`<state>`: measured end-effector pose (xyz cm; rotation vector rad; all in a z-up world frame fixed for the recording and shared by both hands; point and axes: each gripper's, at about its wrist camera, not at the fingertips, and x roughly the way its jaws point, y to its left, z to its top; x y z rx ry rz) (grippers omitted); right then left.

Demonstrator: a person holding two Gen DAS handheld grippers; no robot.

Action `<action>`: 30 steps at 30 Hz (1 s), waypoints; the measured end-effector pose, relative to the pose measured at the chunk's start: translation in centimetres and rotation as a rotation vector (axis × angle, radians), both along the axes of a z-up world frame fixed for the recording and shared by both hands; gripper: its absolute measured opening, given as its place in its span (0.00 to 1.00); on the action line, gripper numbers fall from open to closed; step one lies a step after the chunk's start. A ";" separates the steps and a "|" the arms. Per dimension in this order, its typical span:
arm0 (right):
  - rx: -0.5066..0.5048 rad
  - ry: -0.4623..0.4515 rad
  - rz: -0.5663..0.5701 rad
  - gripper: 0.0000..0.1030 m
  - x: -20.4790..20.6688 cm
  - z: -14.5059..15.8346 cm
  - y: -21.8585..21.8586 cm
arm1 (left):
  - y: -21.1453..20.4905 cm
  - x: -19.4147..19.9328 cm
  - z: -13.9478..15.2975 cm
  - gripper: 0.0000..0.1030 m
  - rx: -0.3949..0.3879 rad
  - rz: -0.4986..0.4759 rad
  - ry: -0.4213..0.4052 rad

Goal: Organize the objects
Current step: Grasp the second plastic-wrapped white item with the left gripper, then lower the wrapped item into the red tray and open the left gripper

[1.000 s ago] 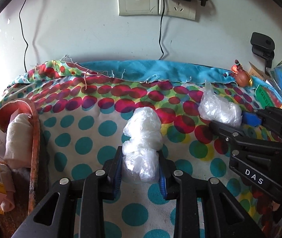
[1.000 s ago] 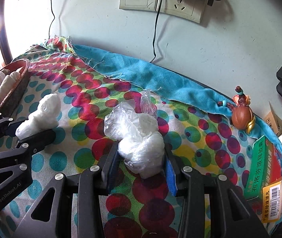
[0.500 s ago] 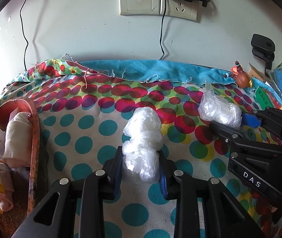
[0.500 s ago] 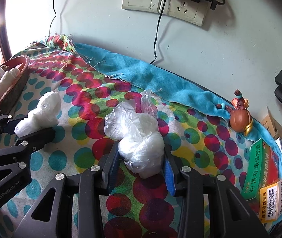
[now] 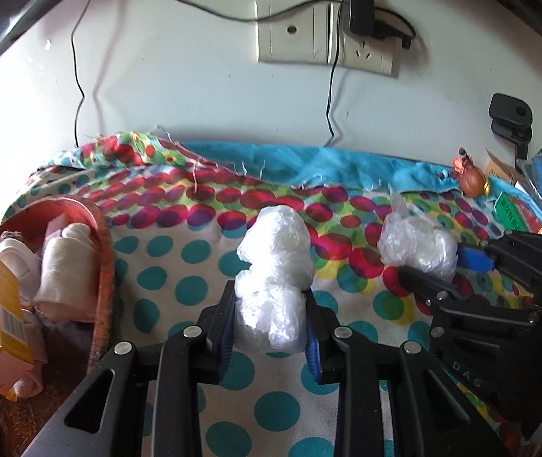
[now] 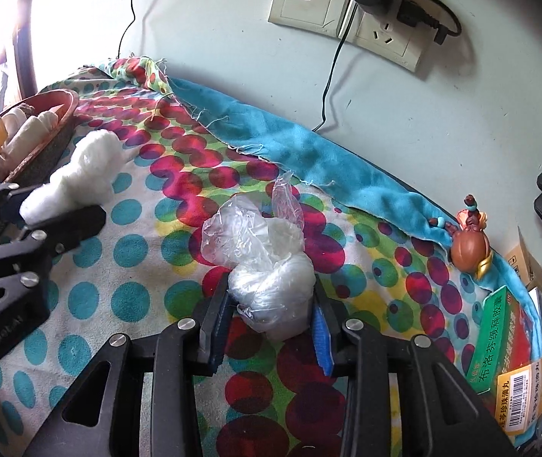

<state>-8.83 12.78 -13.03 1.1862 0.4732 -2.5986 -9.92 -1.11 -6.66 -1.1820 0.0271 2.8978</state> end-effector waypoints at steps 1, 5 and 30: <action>0.000 0.000 0.000 0.34 0.0 0.0 0.0 | -0.1 0.1 0.1 0.30 0.000 0.001 0.006; 0.010 0.004 0.000 0.34 -0.1 0.0 0.0 | -0.5 0.3 0.3 0.29 0.015 0.013 0.019; 0.018 0.007 0.010 0.35 -0.3 0.0 -0.1 | -12.0 6.9 8.1 0.29 0.044 0.138 0.025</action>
